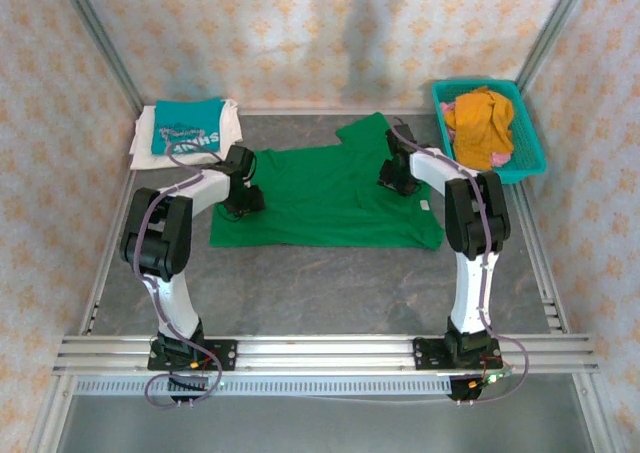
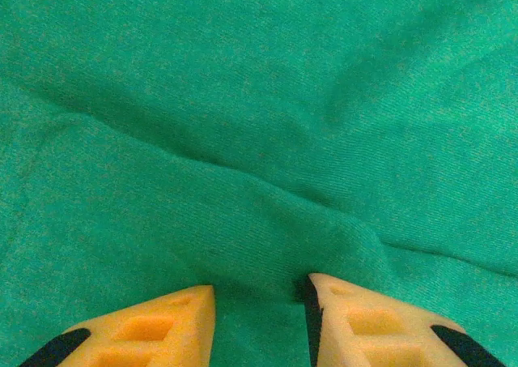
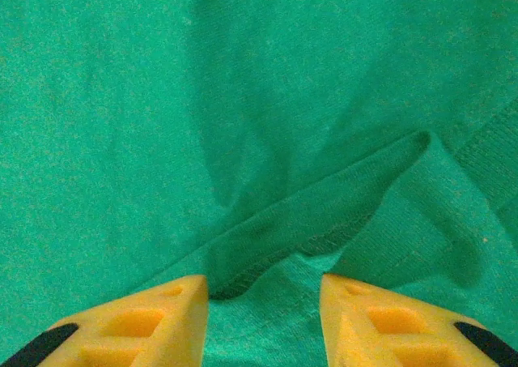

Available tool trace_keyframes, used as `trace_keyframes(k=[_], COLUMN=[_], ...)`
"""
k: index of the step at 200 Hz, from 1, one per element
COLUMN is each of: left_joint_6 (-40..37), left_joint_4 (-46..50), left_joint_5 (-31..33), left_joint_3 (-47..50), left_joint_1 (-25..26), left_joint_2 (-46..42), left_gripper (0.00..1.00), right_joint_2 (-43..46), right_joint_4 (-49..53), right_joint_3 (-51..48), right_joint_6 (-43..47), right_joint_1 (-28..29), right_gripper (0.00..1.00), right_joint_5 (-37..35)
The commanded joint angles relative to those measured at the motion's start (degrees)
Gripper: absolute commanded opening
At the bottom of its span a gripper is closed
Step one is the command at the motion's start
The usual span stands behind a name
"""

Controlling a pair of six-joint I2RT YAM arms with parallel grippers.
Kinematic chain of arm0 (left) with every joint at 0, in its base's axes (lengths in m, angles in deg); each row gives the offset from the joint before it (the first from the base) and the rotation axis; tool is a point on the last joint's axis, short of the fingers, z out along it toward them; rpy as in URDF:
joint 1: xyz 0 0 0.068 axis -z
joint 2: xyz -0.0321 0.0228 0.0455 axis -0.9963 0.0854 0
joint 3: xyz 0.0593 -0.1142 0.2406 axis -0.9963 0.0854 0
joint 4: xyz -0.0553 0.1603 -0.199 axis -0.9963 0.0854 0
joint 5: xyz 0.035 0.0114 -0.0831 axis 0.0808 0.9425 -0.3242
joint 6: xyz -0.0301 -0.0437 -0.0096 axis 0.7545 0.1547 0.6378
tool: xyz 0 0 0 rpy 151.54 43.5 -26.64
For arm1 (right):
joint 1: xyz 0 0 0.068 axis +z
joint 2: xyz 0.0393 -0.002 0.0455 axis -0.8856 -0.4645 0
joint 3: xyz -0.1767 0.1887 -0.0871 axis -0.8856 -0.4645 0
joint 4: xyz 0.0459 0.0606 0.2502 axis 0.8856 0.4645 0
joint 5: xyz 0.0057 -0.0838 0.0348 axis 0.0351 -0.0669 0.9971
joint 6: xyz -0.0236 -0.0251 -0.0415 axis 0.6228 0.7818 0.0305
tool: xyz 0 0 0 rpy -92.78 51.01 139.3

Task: Fold and stack the t-shirts

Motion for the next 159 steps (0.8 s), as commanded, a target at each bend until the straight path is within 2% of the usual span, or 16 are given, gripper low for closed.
trace_keyframes(k=[1, 38, 61, 83, 115, 159], left_joint_6=[-0.5, -0.4, -0.7, -0.7, -1.1, -0.1], left_joint_4=[-0.4, -1.3, -1.4, -2.8, -3.0, -4.1], left_joint_5=[1.4, 2.3, 2.6, 2.3, 2.0, 1.1], left_joint_3=[-0.7, 0.0, 0.1, 1.7, 2.3, 8.3], left_joint_1=[-0.2, -0.2, -0.2, -0.2, -0.3, -0.2], left_joint_2=[1.2, 1.0, 1.2, 1.2, 3.0, -2.2], left_gripper=[0.35, 0.36, 0.36, 0.36, 0.37, 0.37], right_joint_2=[-2.8, -5.2, -3.7, -3.3, -5.4, 3.6], right_joint_4=[1.1, -0.1, -3.5, -8.6, -7.7, -12.7], right_joint_3=[4.0, 4.8, 1.6, -1.7, -1.6, -15.5], right_joint_6=[-0.9, -1.8, -2.6, -2.7, -3.4, -6.6], right_joint_1=[-0.4, -0.4, -0.5, -1.4, -2.3, -2.1], right_gripper=[0.40, 0.36, 0.38, 0.37, 0.36, 0.36], right_joint_5=[-0.2, -1.1, -2.3, -0.5, 2.0, 1.8])
